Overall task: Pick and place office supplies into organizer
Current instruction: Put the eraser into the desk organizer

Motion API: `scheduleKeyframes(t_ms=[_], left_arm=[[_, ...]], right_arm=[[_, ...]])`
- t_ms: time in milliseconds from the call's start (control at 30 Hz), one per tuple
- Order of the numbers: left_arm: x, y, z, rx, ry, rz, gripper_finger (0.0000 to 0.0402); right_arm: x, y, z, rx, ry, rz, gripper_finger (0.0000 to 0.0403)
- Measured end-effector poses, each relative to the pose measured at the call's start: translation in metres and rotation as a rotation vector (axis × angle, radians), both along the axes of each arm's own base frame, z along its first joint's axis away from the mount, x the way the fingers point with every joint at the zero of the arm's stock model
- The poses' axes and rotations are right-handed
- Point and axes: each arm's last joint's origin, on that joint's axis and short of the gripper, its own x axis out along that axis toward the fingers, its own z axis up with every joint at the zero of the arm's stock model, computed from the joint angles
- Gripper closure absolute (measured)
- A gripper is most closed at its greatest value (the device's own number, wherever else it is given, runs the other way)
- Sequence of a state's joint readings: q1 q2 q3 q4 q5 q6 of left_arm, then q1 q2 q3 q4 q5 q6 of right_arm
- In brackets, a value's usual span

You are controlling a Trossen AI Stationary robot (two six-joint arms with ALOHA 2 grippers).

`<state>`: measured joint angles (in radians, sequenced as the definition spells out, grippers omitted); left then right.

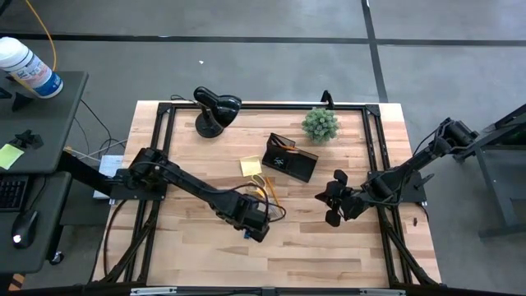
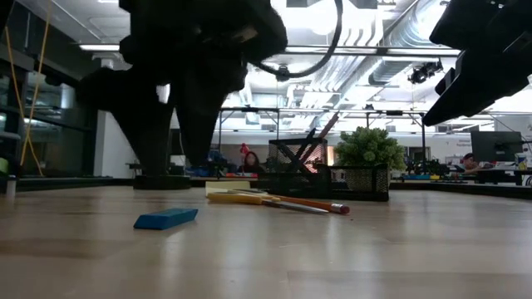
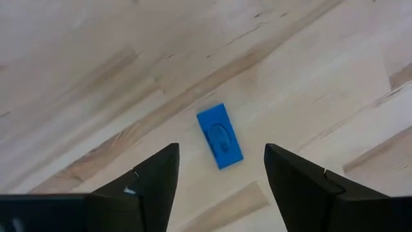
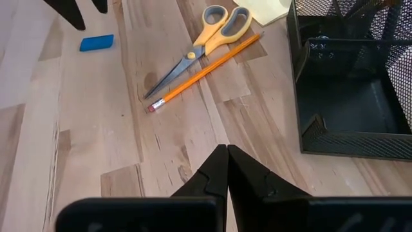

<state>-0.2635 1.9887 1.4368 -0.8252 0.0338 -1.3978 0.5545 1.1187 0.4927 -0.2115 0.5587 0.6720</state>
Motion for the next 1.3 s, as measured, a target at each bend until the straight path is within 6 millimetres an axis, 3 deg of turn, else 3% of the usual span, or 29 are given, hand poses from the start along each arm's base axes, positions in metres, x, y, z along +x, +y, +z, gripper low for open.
scheduleKeyframes(t_ms=[433,833,1300], left_arm=[[0.001,-0.026,-0.023,-0.046,0.044,0.119,0.0183],[0.012,-0.024,-0.020,0.015,-0.093,0.169,0.0183],[0.007,-0.018,-0.022,0.013,-0.018,0.173,0.0183]], right_arm=[[0.000,0.000,0.000,-0.007,-0.005,-0.008,0.0395],[0.001,-0.001,0.000,-0.007,-0.006,-0.013,0.0394],[0.001,-0.001,0.001,0.001,-0.010,-0.013,0.0394]])
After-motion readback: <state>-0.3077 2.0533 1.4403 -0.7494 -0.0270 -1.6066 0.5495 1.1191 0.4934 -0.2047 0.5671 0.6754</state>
